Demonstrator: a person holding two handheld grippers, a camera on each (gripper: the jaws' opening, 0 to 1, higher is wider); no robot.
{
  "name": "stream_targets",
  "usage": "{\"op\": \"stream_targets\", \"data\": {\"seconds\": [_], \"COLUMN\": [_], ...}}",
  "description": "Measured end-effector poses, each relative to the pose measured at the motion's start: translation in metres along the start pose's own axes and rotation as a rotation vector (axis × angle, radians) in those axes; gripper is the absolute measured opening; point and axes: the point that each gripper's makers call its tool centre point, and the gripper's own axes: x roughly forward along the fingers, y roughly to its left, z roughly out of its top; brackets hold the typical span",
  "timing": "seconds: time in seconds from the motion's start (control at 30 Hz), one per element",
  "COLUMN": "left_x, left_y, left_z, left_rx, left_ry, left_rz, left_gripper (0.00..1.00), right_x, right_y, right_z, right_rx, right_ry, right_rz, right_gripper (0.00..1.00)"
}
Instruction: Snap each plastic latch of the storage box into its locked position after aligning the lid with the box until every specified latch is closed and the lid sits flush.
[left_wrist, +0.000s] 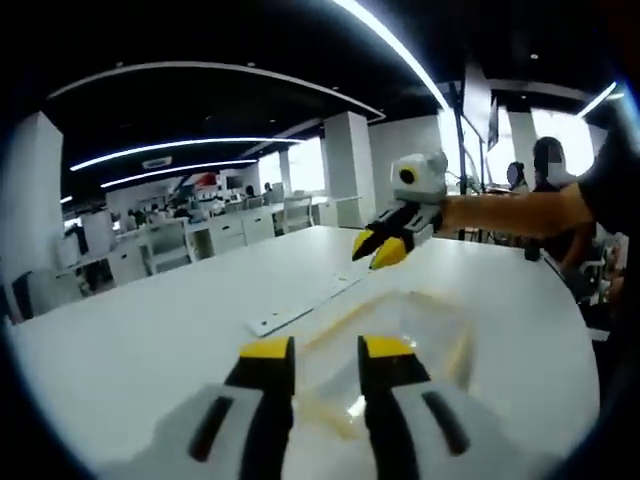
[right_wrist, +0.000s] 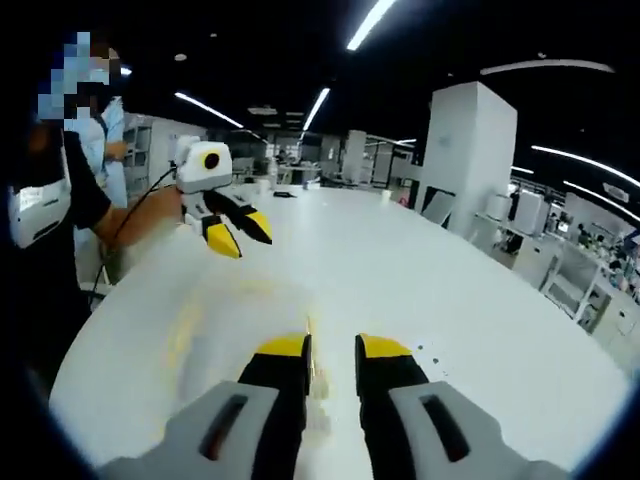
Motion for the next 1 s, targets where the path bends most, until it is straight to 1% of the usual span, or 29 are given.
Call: {"op": "stream_targets", "data": {"seconds": [0.03, 0.07, 0.1, 0.13, 0.17, 0.2, 0.27, 0.33, 0.4, 0.43, 0.47, 0.5, 0.53, 0.57, 0.67, 0.7, 0.73, 0.77, 0.8, 0.83, 0.87, 0.93, 1.0], "left_x": [-0.004, -0.007, -0.01, -0.012, -0.016, -0.019, -0.024, -0.03, -0.038, -0.04, -0.045, -0.049, -0.053, -0.058, -0.071, -0.076, -0.082, -0.087, -0.092, -0.096, -0.104, -0.113, -0.127], "left_y": [0.001, 0.002, 0.003, 0.003, 0.004, 0.005, 0.004, 0.003, 0.0, 0.0, -0.002, -0.003, -0.004, -0.005, -0.009, -0.009, -0.008, -0.008, -0.009, -0.009, -0.01, -0.012, -0.012], "left_z": [0.0, -0.001, 0.0, 0.001, 0.004, 0.005, 0.004, 0.005, 0.007, 0.007, 0.007, 0.007, 0.006, 0.007, 0.008, 0.007, 0.007, 0.007, 0.006, 0.006, 0.006, 0.006, 0.005], "left_rx": [-0.002, -0.005, -0.008, -0.013, -0.016, -0.025, -0.034, -0.049, -0.055, -0.055, -0.058, -0.057, -0.06, -0.06, -0.062, -0.07, -0.08, -0.082, -0.078, -0.076, -0.072, -0.064, -0.067], "left_ry": [-0.005, -0.007, -0.017, -0.031, -0.058, -0.072, -0.075, -0.088, -0.108, -0.114, -0.12, -0.127, -0.129, -0.134, -0.158, -0.165, -0.174, -0.18, -0.181, -0.182, -0.189, -0.197, -0.214], "left_rz": [0.008, 0.017, 0.027, 0.038, 0.053, 0.066, 0.083, 0.098, 0.111, 0.118, 0.131, 0.143, 0.15, 0.164, 0.2, 0.217, 0.247, 0.27, 0.288, 0.301, 0.335, 0.366, 0.43], "left_gripper": [0.28, 0.29, 0.3, 0.3, 0.3, 0.3, 0.33, 0.35, 0.35, 0.35, 0.36, 0.36, 0.36, 0.37, 0.41, 0.43, 0.46, 0.51, 0.54, 0.56, 0.59, 0.66, 0.79], "right_x": [-0.008, -0.014, -0.022, -0.03, -0.039, -0.046, -0.059, -0.072, -0.083, -0.089, -0.097, -0.101, -0.11, -0.115, -0.133, -0.138, -0.144, -0.15, -0.154, -0.159, -0.165, -0.172, -0.178], "right_y": [0.0, 0.001, 0.002, 0.007, 0.011, 0.013, 0.018, 0.021, 0.028, 0.03, 0.034, 0.037, 0.043, 0.045, 0.06, 0.066, 0.068, 0.074, 0.08, 0.084, 0.087, 0.096, 0.102], "right_z": [0.001, 0.003, 0.005, 0.006, 0.005, 0.004, 0.002, 0.001, 0.0, 0.0, 0.003, 0.005, 0.008, 0.01, 0.009, 0.009, 0.01, 0.009, 0.008, 0.007, 0.005, 0.001, -0.003], "right_rx": [-0.001, 0.003, 0.017, 0.041, 0.047, 0.066, 0.113, 0.112, 0.128, 0.14, 0.137, 0.134, 0.132, 0.124, 0.111, 0.113, 0.112, 0.113, 0.107, 0.101, 0.097, 0.098, 0.113], "right_ry": [-0.012, -0.029, -0.055, -0.067, -0.082, -0.092, -0.121, -0.141, -0.152, -0.157, -0.179, -0.19, -0.212, -0.225, -0.227, -0.231, -0.241, -0.248, -0.248, -0.246, -0.241, -0.24, -0.247], "right_rz": [-0.048, -0.081, -0.122, -0.144, -0.196, -0.226, -0.283, -0.357, -0.4, -0.437, -0.479, -0.498, -0.545, -0.572, -0.663, -0.683, -0.713, -0.741, -0.754, -0.783, -0.817, -0.841, -0.865], "right_gripper": [0.18, 0.19, 0.19, 0.19, 0.19, 0.19, 0.19, 0.22, 0.27, 0.29, 0.3, 0.31, 0.32, 0.34, 0.39, 0.41, 0.45, 0.47, 0.5, 0.53, 0.55, 0.62, 0.66]}}
